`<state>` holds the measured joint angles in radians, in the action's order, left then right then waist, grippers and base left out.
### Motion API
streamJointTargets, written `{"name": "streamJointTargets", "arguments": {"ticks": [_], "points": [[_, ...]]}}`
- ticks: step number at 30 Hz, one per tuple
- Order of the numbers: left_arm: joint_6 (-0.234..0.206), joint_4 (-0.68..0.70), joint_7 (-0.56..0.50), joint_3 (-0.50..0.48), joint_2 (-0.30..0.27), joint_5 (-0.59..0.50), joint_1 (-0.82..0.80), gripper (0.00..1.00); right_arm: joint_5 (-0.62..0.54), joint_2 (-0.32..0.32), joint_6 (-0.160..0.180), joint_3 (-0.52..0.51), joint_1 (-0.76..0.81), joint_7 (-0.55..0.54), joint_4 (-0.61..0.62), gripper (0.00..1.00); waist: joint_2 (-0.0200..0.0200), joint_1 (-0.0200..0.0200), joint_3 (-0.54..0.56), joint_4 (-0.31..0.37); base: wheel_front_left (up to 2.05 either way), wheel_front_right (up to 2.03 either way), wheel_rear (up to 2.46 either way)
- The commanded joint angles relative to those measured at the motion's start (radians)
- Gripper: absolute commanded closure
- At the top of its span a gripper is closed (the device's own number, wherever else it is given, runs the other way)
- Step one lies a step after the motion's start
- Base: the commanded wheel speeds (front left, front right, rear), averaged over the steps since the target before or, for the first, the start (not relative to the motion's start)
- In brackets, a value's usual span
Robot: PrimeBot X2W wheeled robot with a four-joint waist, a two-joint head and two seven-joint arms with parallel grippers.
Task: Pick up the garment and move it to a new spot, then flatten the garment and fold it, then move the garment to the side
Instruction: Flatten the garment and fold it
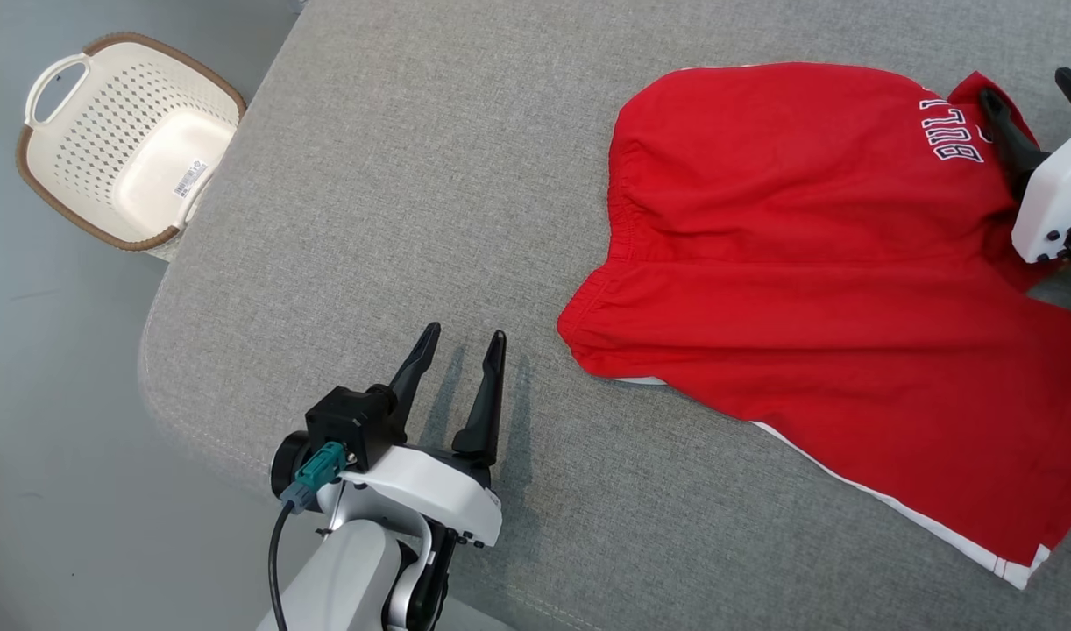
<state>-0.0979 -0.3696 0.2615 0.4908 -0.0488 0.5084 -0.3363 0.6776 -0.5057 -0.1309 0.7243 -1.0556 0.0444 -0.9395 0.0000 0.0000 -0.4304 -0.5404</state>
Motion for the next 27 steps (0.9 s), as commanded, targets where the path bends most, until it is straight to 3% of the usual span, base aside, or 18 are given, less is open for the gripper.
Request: {"name": "streamJointTargets", "arguments": {"ticks": [1,4,5,6,7,8,9,27], "points": [[-0.005,-0.001,0.003,-0.001,-0.004,0.007,-0.013,0.0,0.011,-0.001,0.0,0.013,-0.009,0.002,-0.001,0.0,0.0,0.0,-0.003,-0.002,0.0,0.0,0.0],[-0.007,-0.002,0.003,0.0,-0.004,0.01,-0.016,0.0,0.032,-0.007,0.0,0.035,-0.017,-0.004,0.001,0.0,0.0,0.0,-0.007,-0.004,0.0,0.0,0.0],[-0.008,-0.002,0.003,0.001,-0.004,0.013,-0.019,0.0,0.06,-0.009,0.0,0.052,-0.022,-0.013,0.004,0.39,0.0,0.0,-0.012,-0.005,0.0,0.0,0.0],[-0.008,-0.003,0.003,0.001,-0.004,0.014,-0.02,0.0,0.071,-0.01,0.0,0.063,-0.026,-0.016,0.007,0.67,0.0,0.0,-0.014,-0.005,0.0,0.0,0.0],[-0.008,-0.003,0.003,0.001,-0.004,0.014,-0.02,0.0,0.071,-0.01,0.0,0.063,-0.026,-0.016,0.007,0.67,0.0,0.0,-0.014,-0.005,0.0,0.0,0.0],[-0.008,-0.003,0.003,0.002,-0.004,0.015,-0.022,0.0,0.078,-0.014,0.0,0.078,-0.029,-0.023,0.009,0.79,0.0,0.0,-0.016,-0.005,0.0,0.0,0.0],[-0.009,-0.003,0.003,0.003,-0.004,0.017,-0.024,0.0,0.087,-0.028,0.0,0.099,-0.043,-0.023,0.0,1.0,0.0,0.0,-0.02,-0.006,0.0,0.0,0.0],[-0.007,-0.003,0.003,0.021,-0.004,0.034,-0.037,0.0,0.037,-0.096,0.0,0.059,-0.274,0.138,-0.271,1.0,0.0,0.0,-0.023,-0.002,0.0,0.0,0.0]]}}
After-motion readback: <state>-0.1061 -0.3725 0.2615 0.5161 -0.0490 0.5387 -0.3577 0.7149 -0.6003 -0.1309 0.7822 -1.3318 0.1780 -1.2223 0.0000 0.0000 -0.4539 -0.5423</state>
